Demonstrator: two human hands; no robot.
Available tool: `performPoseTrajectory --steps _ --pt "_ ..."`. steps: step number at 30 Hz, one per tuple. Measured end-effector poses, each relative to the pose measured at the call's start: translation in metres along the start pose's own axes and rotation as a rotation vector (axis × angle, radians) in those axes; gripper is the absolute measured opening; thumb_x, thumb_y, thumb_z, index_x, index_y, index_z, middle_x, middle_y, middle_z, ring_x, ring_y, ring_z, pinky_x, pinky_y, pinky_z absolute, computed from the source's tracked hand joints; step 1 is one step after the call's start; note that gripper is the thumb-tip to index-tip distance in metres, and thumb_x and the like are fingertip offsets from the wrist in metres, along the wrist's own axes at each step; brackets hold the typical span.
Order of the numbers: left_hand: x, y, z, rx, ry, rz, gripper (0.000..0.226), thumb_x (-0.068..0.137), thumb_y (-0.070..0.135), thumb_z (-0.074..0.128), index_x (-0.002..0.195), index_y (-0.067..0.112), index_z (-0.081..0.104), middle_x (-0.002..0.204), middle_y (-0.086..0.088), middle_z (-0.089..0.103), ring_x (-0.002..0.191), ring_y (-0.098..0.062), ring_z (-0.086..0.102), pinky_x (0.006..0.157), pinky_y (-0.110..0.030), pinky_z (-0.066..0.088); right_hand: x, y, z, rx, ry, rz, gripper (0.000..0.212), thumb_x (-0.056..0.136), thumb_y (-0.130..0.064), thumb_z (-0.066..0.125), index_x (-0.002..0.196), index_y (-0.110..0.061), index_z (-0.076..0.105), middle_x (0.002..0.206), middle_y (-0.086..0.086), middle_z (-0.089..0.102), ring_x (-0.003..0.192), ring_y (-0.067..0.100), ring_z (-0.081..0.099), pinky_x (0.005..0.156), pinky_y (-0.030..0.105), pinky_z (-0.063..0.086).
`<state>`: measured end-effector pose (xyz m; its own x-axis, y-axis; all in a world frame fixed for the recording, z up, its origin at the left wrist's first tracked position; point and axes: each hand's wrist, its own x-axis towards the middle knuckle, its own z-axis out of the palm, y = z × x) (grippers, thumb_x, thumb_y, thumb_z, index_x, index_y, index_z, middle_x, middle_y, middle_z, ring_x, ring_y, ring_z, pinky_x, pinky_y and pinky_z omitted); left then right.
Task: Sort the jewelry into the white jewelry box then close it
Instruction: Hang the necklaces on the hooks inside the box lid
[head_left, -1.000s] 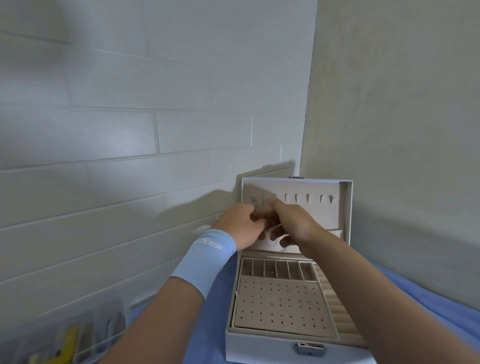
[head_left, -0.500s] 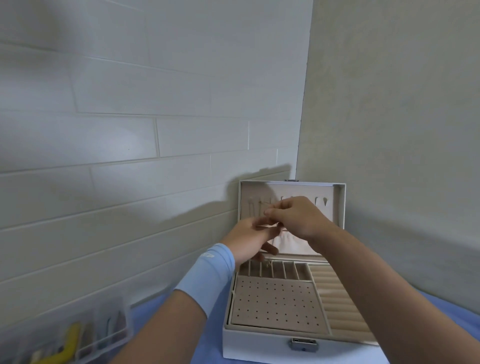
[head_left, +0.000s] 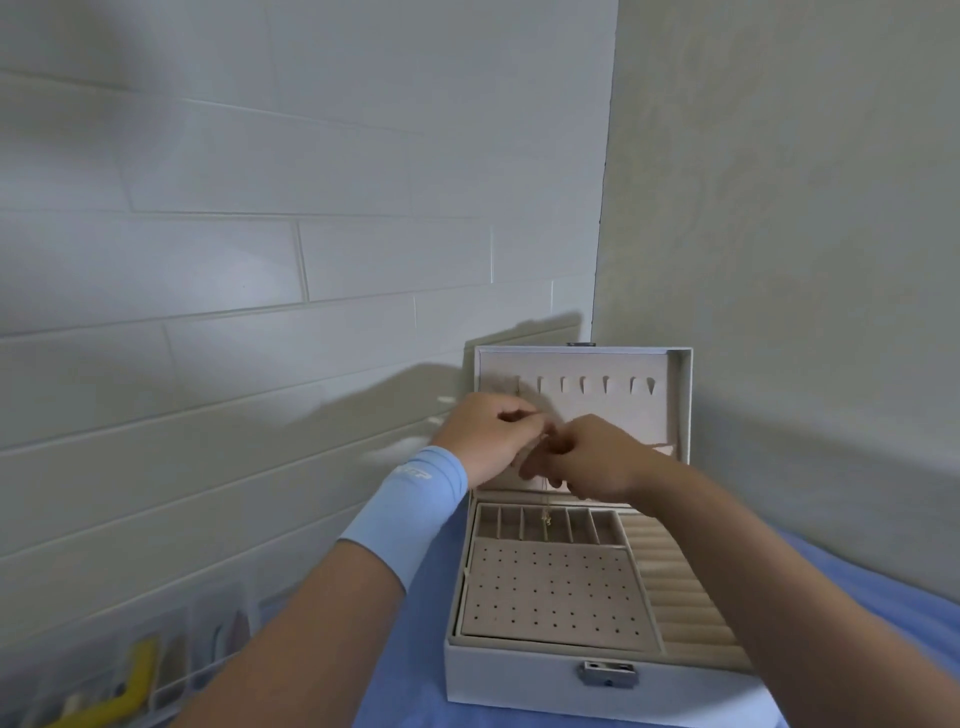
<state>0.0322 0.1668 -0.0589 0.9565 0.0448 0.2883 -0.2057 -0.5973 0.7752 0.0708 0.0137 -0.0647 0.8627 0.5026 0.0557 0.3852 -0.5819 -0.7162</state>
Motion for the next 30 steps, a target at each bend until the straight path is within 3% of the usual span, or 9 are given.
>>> performPoseTrajectory --steps 3,7,12,14,16,19,23,30 --pt "0.010 -0.008 -0.005 0.256 0.011 -0.015 0.026 0.096 0.032 0.051 0.090 0.017 0.072 0.084 -0.002 0.070 0.077 -0.019 0.064 0.075 -0.032 0.053 0.007 0.000 -0.010 0.010 0.144 -0.010 0.017 0.093 -0.020 0.066 0.085 -0.014 0.080 0.069 -0.003 0.072 0.046 0.007 0.052 0.051 0.015 0.042" --pt "0.012 -0.019 0.000 0.599 -0.043 -0.003 0.032 0.097 0.025 0.045 0.120 0.028 0.067 0.121 0.003 0.067 0.110 -0.024 0.063 0.094 -0.039 0.051 0.017 -0.005 -0.025 0.025 0.310 -0.028 0.019 0.094 -0.026 0.068 0.083 -0.013 0.078 0.073 -0.005 0.076 0.043 0.008 0.055 0.044 0.016 0.039" --pt "0.017 -0.026 0.010 0.860 -0.084 0.122 0.030 0.096 0.024 0.046 0.118 0.025 0.067 0.116 -0.003 0.058 0.098 -0.029 0.062 0.077 -0.035 0.050 0.031 -0.013 -0.030 -0.012 0.391 -0.078 0.021 0.096 -0.025 0.065 0.082 -0.015 0.077 0.076 -0.009 0.076 0.047 0.011 0.061 0.048 0.011 0.041" --pt "0.018 -0.026 0.013 0.924 -0.112 0.125 0.029 0.096 0.024 0.047 0.118 0.021 0.066 0.115 -0.004 0.057 0.095 -0.030 0.062 0.073 -0.034 0.047 0.035 -0.014 -0.028 -0.051 0.396 -0.072 0.023 0.096 -0.025 0.065 0.080 -0.014 0.077 0.066 -0.013 0.072 0.050 0.013 0.064 0.045 0.007 0.038" --pt "0.019 -0.025 0.014 0.967 -0.129 0.119 0.028 0.096 0.026 0.048 0.118 0.020 0.065 0.115 -0.006 0.057 0.096 -0.031 0.062 0.074 -0.034 0.046 0.038 -0.013 -0.024 -0.118 0.377 -0.064 0.025 0.095 -0.023 0.064 0.076 -0.014 0.077 0.060 -0.009 0.070 0.051 0.015 0.067 0.051 0.011 0.043" --pt "0.022 -0.022 0.011 0.956 -0.151 0.112 0.029 0.097 0.029 0.049 0.118 0.016 0.065 0.118 -0.006 0.054 0.101 -0.031 0.061 0.079 -0.036 0.047 0.040 -0.009 -0.016 -0.190 0.305 -0.060 0.019 0.092 -0.017 0.064 0.079 -0.013 0.078 0.074 0.004 0.075 0.058 0.020 0.070 0.066 0.028 0.056" --pt "0.019 -0.024 0.005 0.890 -0.169 0.109 0.032 0.095 0.031 0.050 0.121 0.019 0.063 0.123 -0.002 0.055 0.109 -0.029 0.060 0.090 -0.040 0.051 0.035 0.000 -0.008 -0.241 0.123 -0.050 0.012 0.087 -0.020 0.070 0.089 -0.011 0.078 0.089 0.004 0.076 0.048 0.014 0.069 0.076 0.039 0.060" --pt "0.008 -0.020 0.000 0.784 -0.169 0.064 0.031 0.095 0.032 0.050 0.121 0.021 0.063 0.123 -0.001 0.058 0.109 -0.027 0.060 0.091 -0.040 0.050 0.018 0.003 0.001 -0.252 0.030 -0.051 0.032 0.094 -0.002 0.055 0.110 -0.024 0.074 0.121 -0.005 0.068 0.054 0.018 0.072 0.072 0.022 0.057"
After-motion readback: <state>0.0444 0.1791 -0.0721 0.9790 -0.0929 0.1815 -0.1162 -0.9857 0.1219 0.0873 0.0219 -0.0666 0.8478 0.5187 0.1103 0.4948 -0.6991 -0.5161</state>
